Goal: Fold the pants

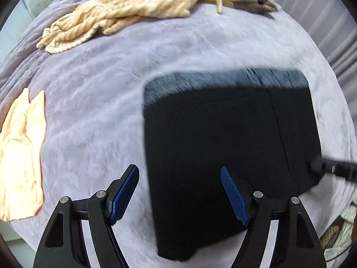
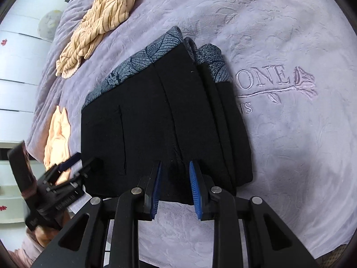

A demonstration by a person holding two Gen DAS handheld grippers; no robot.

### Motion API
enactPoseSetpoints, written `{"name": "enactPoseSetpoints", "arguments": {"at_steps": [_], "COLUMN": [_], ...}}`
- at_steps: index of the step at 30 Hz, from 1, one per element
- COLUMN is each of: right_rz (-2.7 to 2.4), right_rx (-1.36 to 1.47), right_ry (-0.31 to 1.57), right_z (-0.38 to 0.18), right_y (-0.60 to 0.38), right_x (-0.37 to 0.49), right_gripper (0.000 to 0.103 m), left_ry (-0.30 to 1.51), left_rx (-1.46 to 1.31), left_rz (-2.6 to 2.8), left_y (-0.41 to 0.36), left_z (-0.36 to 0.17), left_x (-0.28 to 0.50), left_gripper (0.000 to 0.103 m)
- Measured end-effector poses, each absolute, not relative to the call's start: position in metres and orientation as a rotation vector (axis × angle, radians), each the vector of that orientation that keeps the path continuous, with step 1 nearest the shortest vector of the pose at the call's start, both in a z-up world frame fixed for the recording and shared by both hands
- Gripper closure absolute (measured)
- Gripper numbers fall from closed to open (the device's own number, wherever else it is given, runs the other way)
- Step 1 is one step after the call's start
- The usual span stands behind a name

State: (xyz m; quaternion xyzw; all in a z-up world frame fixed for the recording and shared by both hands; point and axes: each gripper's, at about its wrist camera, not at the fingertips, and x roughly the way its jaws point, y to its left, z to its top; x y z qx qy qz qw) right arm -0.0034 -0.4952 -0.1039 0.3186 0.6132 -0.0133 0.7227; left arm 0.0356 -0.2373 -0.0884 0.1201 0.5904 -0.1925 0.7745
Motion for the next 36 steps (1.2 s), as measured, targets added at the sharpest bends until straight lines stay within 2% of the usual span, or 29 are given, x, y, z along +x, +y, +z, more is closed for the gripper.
{"name": "enactPoseSetpoints", "arguments": {"at_steps": [5,7,8,11,21,22,24,25,31,34,36], "right_rz": [-0.040,-0.042,-0.039,-0.033,-0.004,-0.001,-0.001,-0.002,0.005,0.008,0.004], "right_rx": [0.607,0.583,0.576,0.568,0.650,0.656,0.653,0.652,0.655,0.636,0.614], "right_ry": [1.386,1.387,1.387,1.393,1.363,1.363,1.364,1.364,1.353,1.341,1.328], "right_z": [-0.109,-0.110,-0.111,-0.113,-0.106,-0.105,-0.104,-0.103,-0.098,-0.093,-0.090], "right_y": [-0.485,-0.483,-0.482,-0.482,-0.493,-0.495,-0.496,-0.496,-0.497,-0.497,-0.500], "right_x": [-0.003,-0.005,-0.005,-0.004,-0.010,-0.011,-0.012,-0.013,-0.011,-0.009,-0.007], "right_gripper": [0.075,0.075,0.075,0.075,0.075,0.075,0.074,0.074,0.062,0.052,0.041], "left_ry": [1.293,1.353,1.360,1.324,1.338,1.340,1.336,1.337,1.356,1.358,1.358], "left_rx": [0.148,0.162,0.188,0.267,0.249,0.250,0.267,0.260,0.235,0.236,0.240], "left_rz": [-0.335,-0.329,-0.327,-0.336,-0.337,-0.332,-0.295,-0.295,-0.301,-0.306,-0.307], "left_y": [-0.220,-0.222,-0.224,-0.231,-0.224,-0.225,-0.224,-0.223,-0.220,-0.221,-0.222], "left_z": [-0.099,-0.118,-0.126,-0.131,-0.117,-0.118,-0.119,-0.119,-0.122,-0.123,-0.123], "left_x": [0.091,0.100,0.100,0.091,0.084,0.085,0.089,0.090,0.094,0.093,0.093], "left_gripper": [0.026,0.020,0.017,0.016,0.016,0.014,0.002,0.002,0.002,0.002,0.002]}}
